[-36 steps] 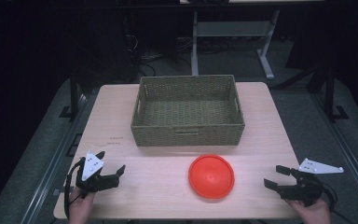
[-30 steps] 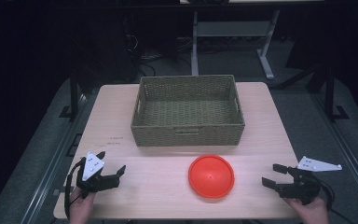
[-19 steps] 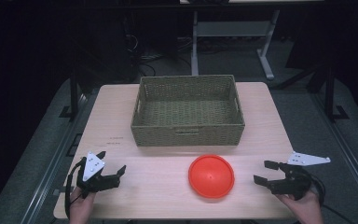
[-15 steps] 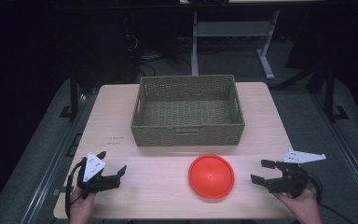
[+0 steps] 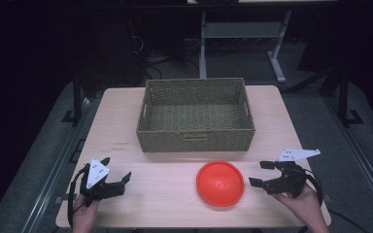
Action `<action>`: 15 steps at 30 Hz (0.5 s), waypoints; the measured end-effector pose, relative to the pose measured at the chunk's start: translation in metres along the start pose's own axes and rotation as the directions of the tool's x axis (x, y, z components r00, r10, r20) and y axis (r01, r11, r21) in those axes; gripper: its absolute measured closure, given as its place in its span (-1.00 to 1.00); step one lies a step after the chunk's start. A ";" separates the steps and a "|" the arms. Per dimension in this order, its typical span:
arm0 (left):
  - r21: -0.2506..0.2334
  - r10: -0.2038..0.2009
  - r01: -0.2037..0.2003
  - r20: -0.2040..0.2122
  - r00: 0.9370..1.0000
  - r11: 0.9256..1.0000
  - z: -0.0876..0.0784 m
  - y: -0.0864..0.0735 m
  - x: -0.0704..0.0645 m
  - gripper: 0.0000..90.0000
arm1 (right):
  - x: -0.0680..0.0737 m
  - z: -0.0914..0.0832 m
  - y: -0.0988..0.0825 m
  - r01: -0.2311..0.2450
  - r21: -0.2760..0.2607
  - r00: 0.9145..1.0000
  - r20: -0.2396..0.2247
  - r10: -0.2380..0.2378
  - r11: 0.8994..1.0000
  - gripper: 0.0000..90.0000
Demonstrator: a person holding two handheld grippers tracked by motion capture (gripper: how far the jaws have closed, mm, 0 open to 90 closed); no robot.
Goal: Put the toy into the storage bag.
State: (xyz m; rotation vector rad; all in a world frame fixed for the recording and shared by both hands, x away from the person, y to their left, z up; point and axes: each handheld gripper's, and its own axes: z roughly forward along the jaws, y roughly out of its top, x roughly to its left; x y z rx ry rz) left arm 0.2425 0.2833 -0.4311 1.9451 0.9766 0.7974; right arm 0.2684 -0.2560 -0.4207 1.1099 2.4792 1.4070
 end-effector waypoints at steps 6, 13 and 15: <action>0.000 0.002 -0.002 -0.002 1.000 1.000 -0.001 0.000 0.000 -0.72 | 0.002 0.008 0.007 0.009 0.030 1.000 -0.010 -0.008 0.999 -0.58; 0.001 0.007 -0.007 -0.004 1.000 1.000 0.000 0.000 0.001 -0.72 | 0.004 0.015 0.014 0.019 0.058 1.000 -0.013 -0.018 0.998 -0.53; -0.001 0.007 -0.007 -0.004 1.000 1.000 0.000 0.000 0.000 -0.72 | 0.004 0.018 0.016 0.017 0.067 1.000 -0.021 -0.015 0.998 -0.48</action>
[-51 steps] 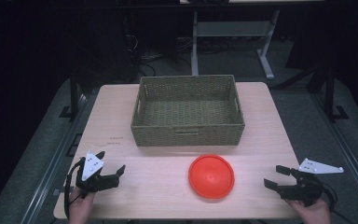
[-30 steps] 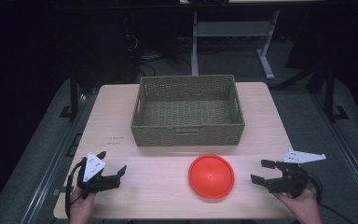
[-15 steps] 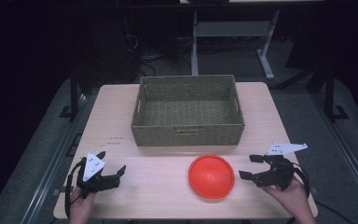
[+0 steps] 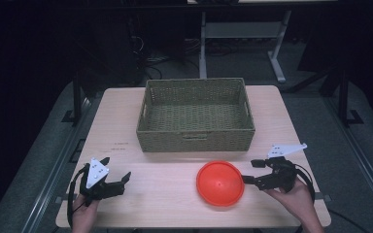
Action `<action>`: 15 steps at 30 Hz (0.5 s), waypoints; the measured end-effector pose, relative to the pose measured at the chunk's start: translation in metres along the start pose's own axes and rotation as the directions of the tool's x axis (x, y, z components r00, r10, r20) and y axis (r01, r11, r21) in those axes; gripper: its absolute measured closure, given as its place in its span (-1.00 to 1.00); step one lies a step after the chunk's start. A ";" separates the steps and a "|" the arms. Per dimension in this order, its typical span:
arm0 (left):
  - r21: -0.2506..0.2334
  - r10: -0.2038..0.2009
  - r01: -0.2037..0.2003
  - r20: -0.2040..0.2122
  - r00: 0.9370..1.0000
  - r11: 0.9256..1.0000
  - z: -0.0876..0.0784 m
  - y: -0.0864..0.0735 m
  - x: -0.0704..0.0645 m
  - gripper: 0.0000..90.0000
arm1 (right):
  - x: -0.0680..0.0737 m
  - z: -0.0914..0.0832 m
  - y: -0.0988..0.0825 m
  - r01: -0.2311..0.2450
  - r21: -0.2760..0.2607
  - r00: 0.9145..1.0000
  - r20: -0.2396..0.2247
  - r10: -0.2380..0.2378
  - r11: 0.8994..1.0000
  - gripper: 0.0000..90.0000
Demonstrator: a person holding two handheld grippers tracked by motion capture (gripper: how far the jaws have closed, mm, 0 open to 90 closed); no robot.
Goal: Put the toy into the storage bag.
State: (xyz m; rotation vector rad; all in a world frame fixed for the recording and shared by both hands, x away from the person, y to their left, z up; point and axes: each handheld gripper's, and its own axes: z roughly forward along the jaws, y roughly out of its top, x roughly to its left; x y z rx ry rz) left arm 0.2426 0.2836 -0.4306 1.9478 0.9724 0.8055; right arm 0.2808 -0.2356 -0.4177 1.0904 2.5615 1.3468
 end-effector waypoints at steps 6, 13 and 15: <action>0.010 0.003 -0.003 0.002 1.000 1.000 0.001 0.000 0.000 -0.72 | 0.001 0.012 0.004 0.000 0.031 1.000 -0.010 0.001 1.000 -0.39; 0.008 -0.002 0.002 0.000 1.000 1.000 0.001 0.000 0.001 -0.72 | 0.000 0.024 0.006 -0.002 0.074 1.000 0.008 0.002 0.997 -0.30; 0.009 0.000 0.000 -0.001 1.000 1.000 0.001 0.000 0.001 -0.72 | -0.002 0.026 0.006 -0.013 0.082 1.000 0.013 0.012 0.997 -0.28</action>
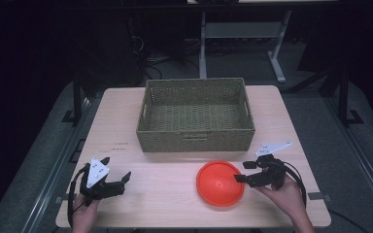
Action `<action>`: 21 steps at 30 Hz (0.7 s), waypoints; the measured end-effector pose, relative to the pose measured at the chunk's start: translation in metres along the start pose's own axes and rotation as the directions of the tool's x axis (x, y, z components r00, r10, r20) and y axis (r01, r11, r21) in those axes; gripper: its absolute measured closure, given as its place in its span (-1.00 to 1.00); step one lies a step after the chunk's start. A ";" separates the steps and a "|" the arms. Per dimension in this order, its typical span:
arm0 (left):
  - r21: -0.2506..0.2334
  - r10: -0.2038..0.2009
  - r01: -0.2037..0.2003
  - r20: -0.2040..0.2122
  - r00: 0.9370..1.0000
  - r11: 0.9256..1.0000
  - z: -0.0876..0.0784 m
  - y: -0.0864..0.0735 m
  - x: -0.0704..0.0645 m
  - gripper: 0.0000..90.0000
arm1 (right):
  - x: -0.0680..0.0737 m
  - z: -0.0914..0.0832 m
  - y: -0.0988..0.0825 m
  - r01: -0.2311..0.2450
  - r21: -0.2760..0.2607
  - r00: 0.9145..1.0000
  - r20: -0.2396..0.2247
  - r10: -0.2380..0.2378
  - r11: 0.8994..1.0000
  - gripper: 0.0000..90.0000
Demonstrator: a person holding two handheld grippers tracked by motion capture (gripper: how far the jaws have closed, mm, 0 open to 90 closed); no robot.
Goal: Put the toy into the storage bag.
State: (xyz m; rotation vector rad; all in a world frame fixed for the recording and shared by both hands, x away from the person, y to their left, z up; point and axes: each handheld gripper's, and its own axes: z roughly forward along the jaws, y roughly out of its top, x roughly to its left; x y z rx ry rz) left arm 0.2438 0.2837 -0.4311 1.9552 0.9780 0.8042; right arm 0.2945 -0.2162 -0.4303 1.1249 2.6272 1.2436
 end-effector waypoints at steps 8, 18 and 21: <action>0.001 0.011 -0.011 0.005 1.000 1.000 0.000 0.000 0.000 -0.72 | -0.003 0.015 0.000 -0.050 0.055 0.998 0.026 0.049 0.997 -0.18; -0.002 0.020 -0.020 0.012 1.000 1.000 0.002 0.002 -0.002 -0.72 | -0.006 0.024 -0.005 -0.060 0.090 0.997 0.047 0.056 0.994 0.08; -0.002 0.033 -0.033 0.013 0.999 0.999 0.001 0.003 -0.004 -0.72 | -0.009 0.026 -0.009 -0.077 0.101 0.996 0.041 0.073 0.992 0.14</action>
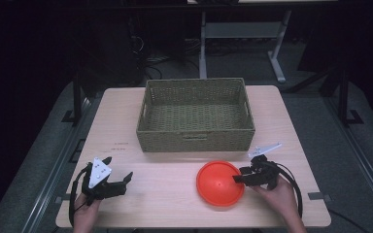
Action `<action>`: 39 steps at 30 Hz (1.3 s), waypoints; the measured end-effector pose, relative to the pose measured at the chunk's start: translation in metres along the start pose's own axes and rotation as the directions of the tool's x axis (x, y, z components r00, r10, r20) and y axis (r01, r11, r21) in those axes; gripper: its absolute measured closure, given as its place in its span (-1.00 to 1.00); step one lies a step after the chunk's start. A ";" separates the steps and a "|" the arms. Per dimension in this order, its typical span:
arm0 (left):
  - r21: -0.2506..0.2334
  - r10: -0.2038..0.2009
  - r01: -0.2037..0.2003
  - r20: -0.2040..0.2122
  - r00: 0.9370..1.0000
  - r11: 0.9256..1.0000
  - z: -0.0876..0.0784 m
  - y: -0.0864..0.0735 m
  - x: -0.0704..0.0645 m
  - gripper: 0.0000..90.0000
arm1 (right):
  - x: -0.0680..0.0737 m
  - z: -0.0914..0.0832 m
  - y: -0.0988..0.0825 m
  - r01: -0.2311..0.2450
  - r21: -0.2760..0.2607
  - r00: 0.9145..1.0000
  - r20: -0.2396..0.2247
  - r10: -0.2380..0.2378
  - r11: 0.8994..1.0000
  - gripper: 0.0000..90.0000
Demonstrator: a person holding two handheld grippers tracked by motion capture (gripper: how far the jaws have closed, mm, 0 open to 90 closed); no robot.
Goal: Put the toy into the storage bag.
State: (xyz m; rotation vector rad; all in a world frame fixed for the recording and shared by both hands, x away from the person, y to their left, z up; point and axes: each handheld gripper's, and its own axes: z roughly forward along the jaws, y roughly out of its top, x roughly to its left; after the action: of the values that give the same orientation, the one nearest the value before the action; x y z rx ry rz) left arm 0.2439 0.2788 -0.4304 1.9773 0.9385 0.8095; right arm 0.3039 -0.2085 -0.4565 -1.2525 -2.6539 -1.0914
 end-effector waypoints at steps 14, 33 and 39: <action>0.000 0.001 -0.001 -0.004 1.000 1.000 0.001 0.000 -0.001 -0.72 | -0.005 0.005 -0.001 -0.031 -0.003 0.998 -0.049 0.031 1.000 0.24; -0.013 -0.007 0.007 -0.024 1.000 1.000 -0.002 0.000 0.000 -0.72 | -0.007 -0.007 0.000 -0.054 -0.072 0.992 -0.117 0.045 0.996 0.74; -0.023 -0.008 0.007 -0.033 0.999 1.000 -0.004 0.000 0.000 -0.72 | 0.000 -0.021 0.005 -0.047 -0.103 0.990 -0.140 0.032 0.994 0.81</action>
State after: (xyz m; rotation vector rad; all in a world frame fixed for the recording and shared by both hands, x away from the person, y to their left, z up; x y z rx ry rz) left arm 0.2412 0.2805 -0.4286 1.9448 0.9513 0.8480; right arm 0.3021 -0.2188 -0.4375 -1.1920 -2.4898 -1.2792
